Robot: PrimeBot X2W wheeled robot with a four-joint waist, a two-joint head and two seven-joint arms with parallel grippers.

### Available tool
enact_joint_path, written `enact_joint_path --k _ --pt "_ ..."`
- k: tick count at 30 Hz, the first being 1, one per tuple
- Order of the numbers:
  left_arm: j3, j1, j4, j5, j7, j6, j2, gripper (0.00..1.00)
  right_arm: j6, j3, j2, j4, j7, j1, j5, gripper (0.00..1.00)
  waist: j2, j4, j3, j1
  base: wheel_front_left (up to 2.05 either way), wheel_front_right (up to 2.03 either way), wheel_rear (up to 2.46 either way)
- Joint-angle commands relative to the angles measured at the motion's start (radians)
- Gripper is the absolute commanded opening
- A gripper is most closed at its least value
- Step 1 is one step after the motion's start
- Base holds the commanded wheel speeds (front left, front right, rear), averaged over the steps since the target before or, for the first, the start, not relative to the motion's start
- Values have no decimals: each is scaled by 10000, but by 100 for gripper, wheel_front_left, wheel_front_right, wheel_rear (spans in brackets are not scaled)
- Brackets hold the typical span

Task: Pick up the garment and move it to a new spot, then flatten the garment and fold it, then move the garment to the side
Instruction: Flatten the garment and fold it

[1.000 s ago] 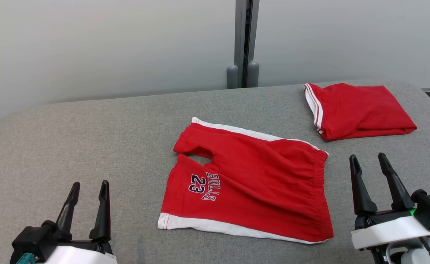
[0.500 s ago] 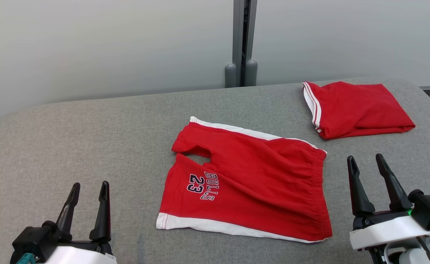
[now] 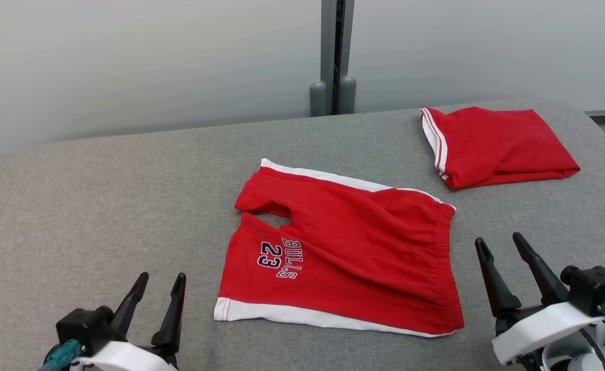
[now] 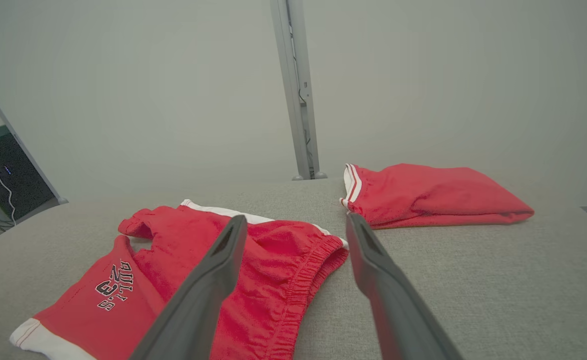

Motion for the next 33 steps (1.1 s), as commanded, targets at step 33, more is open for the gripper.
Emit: enact_joint_path --k 33 --pt "-2019 -1579 1609 -740 3079 -881 681 100 -1 2518 -839 2140 1818 -499 1638 100 0 -201 1733 0 0 0 0"
